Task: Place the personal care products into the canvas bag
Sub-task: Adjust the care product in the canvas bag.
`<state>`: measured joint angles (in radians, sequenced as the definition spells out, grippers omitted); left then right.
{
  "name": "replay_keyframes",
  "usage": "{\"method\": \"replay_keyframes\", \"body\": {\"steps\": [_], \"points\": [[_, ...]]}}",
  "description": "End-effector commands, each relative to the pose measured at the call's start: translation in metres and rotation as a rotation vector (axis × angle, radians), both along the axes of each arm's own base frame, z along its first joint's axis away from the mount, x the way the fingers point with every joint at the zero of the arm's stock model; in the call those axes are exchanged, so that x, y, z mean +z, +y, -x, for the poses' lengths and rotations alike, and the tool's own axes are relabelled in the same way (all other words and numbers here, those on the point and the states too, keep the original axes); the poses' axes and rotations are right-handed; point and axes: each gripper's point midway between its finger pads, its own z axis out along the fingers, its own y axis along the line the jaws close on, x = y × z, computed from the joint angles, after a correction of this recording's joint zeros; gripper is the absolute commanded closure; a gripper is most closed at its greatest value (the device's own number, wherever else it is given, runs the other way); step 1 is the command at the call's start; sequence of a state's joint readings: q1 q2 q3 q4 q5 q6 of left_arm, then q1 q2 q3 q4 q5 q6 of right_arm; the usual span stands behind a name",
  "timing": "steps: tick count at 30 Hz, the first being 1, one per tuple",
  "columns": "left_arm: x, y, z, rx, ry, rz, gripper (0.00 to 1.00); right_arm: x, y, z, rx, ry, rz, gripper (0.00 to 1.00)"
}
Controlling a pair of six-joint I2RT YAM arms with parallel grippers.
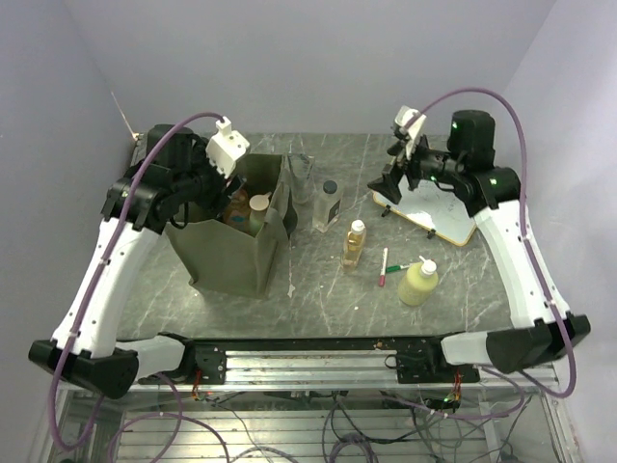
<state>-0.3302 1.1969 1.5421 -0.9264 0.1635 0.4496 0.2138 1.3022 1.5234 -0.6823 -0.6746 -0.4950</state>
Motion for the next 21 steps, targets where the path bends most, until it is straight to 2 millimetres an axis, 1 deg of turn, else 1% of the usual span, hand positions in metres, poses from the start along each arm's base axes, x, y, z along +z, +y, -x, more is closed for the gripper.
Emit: {"method": "replay_keyframes", "body": {"steps": [1, 4, 7, 9, 11, 15, 18, 19, 21], "points": [[-0.008, -0.004, 0.0, -0.002, 0.057, 0.018, 0.23, -0.007, 0.026, 0.008, 0.11, 0.085, 0.075, 0.06], [-0.019, 0.0, -0.002, -0.007, 0.091, 0.004, 0.24, -0.006, 0.055, 0.014, 0.207, 0.126, 0.063, 0.08], [-0.026, 0.005, -0.006, 0.026, 0.111, 0.022, 0.24, 0.007, 0.092, 0.023, 0.282, 0.141, -0.015, 0.12], [-0.028, 0.008, -0.008, 0.055, 0.134, 0.05, 0.24, 0.016, 0.118, 0.036, 0.346, 0.126, -0.05, 0.14], [-0.026, 0.011, -0.01, 0.088, 0.148, 0.078, 0.24, 0.025, 0.148, 0.054, 0.406, 0.092, -0.078, 0.14], [-0.017, 0.016, -0.011, 0.121, 0.171, 0.11, 0.26, 0.032, 0.194, 0.091, 0.492, 0.068, -0.109, 0.15], [-0.013, 0.016, -0.005, 0.112, 0.215, 0.138, 0.29, 0.037, 0.219, 0.105, 0.533, 0.09, -0.145, 0.17], [-0.011, 0.018, -0.005, 0.123, 0.221, 0.15, 0.3, 0.036, 0.227, 0.108, 0.547, 0.095, -0.146, 0.18], [-0.008, 0.019, -0.002, 0.135, 0.24, 0.189, 0.33, 0.03, 0.242, 0.119, 0.58, 0.1, -0.133, 0.2]]}}
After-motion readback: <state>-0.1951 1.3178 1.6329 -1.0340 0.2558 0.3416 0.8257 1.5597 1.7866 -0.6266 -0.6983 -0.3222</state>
